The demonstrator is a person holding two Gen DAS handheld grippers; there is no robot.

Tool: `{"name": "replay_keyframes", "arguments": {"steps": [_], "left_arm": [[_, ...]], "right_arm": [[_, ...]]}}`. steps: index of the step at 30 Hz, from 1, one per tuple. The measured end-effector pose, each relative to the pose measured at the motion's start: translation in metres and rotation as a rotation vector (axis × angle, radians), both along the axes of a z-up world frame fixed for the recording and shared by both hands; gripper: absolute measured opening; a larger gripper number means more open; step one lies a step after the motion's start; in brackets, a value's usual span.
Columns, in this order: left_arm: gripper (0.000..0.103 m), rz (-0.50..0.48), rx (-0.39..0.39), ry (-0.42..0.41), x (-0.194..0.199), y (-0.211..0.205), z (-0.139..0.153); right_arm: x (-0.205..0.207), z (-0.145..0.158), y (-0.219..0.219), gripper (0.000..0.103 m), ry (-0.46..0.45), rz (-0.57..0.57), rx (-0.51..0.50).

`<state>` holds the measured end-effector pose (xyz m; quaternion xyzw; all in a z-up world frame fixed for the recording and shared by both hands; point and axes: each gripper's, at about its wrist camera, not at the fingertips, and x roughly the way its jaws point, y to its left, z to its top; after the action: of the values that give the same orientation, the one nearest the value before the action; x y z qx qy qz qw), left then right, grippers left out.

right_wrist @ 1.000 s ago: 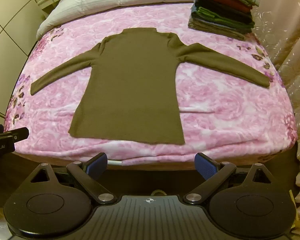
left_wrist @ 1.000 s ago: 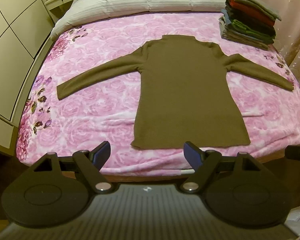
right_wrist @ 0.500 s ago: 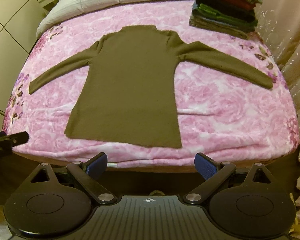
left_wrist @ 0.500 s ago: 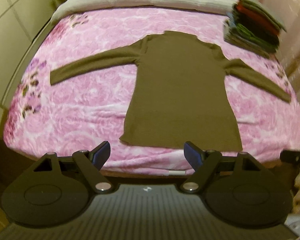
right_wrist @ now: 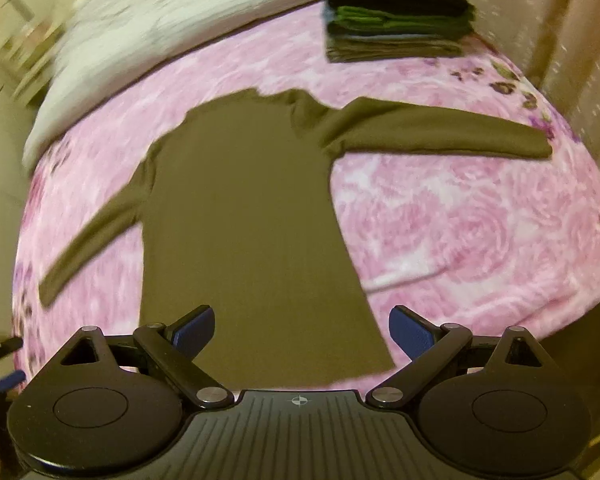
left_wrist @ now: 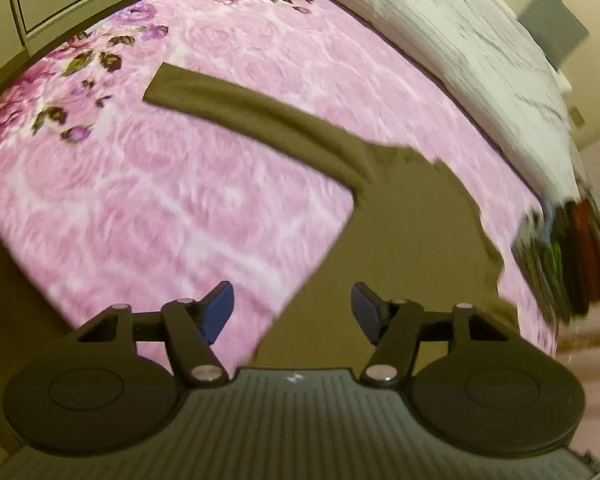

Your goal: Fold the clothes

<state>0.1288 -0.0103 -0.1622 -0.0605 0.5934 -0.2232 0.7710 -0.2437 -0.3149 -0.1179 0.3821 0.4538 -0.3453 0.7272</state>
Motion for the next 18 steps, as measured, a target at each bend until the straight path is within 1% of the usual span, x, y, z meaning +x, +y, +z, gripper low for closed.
{"name": "replay_keyframes", "arguments": {"steps": [2,5,6,9,11,13,15,17,18], "left_arm": [[0.051,0.049,-0.041,0.032,0.036,-0.015,-0.016],[0.051,0.121,-0.051,0.025,0.086,-0.029,-0.044],[0.051,0.153,-0.040,0.018,0.103,-0.030,-0.054],[0.048,0.272,-0.019,0.020,0.149,-0.025,-0.091],[0.044,0.366,-0.030,0.057,0.176,-0.011,-0.120],[0.042,0.467,-0.075,0.106,0.193,0.005,-0.146],[0.040,0.563,-0.138,0.143,0.206,0.020,-0.170],[0.032,0.661,-0.200,0.156,0.213,0.033,-0.192],[0.031,0.705,-0.227,0.156,0.215,0.038,-0.201]], "right_arm": [[0.016,-0.006,-0.015,0.096,0.010,-0.042,0.000],[0.044,-0.021,-0.038,0.096,0.026,-0.095,0.003],[0.053,-0.028,-0.045,0.096,0.028,-0.117,0.002],[0.075,-0.049,-0.062,0.096,0.025,-0.176,0.008],[0.088,-0.064,-0.069,0.096,0.036,-0.195,0.015],[0.101,-0.083,-0.073,0.096,0.065,-0.186,0.024],[0.114,-0.105,-0.077,0.096,0.103,-0.164,0.030],[0.125,-0.125,-0.076,0.096,0.138,-0.140,0.029],[0.130,-0.135,-0.076,0.096,0.153,-0.123,0.028]]}}
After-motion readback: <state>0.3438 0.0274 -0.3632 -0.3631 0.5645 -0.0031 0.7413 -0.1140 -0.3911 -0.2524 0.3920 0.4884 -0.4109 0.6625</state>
